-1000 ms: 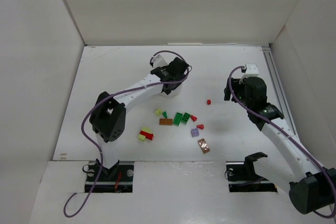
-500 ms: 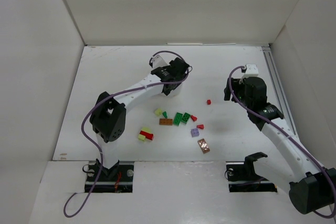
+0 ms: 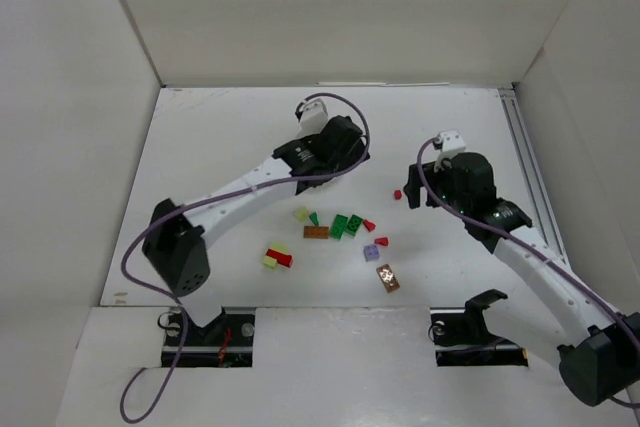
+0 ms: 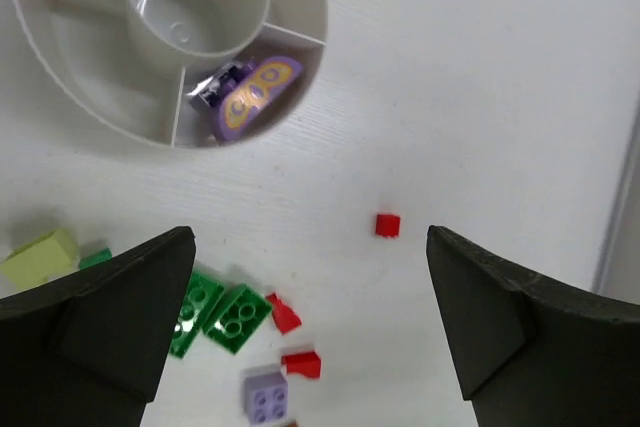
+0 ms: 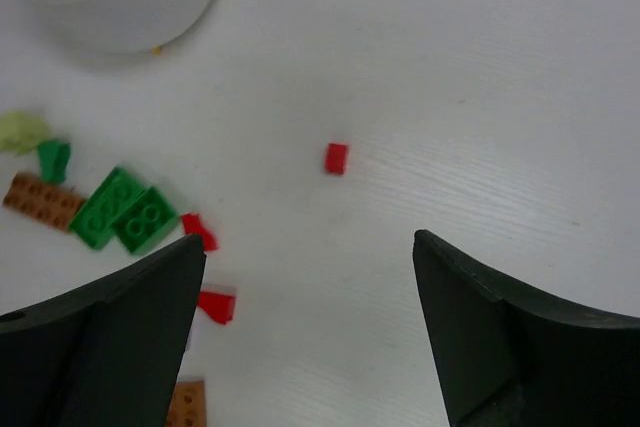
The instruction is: Sort the legos into containers by color
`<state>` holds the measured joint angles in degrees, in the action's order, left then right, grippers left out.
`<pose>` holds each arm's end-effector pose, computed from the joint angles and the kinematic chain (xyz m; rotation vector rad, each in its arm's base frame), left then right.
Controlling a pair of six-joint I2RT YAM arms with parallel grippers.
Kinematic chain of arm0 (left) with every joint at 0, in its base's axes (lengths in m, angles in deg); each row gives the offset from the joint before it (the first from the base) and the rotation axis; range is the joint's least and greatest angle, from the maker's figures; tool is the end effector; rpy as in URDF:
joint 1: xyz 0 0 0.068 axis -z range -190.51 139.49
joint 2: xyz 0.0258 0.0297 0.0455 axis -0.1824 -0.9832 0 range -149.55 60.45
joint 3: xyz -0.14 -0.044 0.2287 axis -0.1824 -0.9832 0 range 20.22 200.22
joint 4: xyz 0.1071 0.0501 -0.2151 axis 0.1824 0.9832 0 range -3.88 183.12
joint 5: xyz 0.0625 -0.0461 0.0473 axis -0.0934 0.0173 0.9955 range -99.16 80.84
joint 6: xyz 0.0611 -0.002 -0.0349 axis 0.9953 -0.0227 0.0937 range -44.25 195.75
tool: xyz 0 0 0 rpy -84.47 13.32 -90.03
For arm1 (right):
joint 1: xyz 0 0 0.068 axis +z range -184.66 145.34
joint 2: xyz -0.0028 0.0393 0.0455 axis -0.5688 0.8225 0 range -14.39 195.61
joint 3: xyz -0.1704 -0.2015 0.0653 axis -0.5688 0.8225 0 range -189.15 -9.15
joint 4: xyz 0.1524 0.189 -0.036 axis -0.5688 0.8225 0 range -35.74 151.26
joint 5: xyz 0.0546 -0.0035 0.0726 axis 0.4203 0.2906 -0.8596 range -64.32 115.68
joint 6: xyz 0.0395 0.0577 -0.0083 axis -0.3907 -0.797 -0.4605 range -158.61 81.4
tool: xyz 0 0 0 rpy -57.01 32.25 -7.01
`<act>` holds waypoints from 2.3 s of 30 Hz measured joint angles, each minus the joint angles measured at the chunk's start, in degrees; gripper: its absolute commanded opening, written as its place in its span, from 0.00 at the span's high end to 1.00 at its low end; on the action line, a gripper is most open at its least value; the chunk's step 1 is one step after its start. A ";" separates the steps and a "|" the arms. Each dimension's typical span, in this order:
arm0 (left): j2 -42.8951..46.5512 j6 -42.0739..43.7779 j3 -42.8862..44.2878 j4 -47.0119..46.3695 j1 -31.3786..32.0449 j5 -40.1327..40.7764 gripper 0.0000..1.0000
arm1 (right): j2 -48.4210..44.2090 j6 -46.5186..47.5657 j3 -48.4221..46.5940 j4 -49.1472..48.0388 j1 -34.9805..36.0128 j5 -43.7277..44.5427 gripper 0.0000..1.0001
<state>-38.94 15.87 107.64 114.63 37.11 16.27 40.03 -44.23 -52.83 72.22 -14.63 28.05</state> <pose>0.2839 -0.2744 0.3025 -0.4706 2.2003 -0.5338 0.2051 0.0722 0.2807 -0.2355 2.0659 0.2317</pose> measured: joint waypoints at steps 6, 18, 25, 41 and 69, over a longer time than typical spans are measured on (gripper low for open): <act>21.35 8.11 -14.40 -3.87 2.69 -1.42 0.00 | 4.31 -1.03 0.39 3.02 18.32 -1.14 0.12; 48.74 7.28 -35.89 -0.35 2.49 -0.55 0.00 | 14.62 -13.11 4.31 5.05 29.94 2.54 0.21; 53.48 5.53 -38.25 0.74 2.49 0.11 0.00 | 22.97 -16.04 4.42 3.45 31.50 3.17 0.25; 53.51 2.34 -39.50 2.67 2.49 1.86 0.00 | 29.35 -15.43 -1.36 5.27 32.57 8.24 0.81; 44.35 13.94 -41.46 -4.00 -12.92 -8.39 0.00 | 52.22 9.75 -42.10 -2.75 20.87 5.20 0.69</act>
<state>5.40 29.82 66.17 110.63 24.19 7.88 92.24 -34.48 -94.93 69.46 6.24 33.25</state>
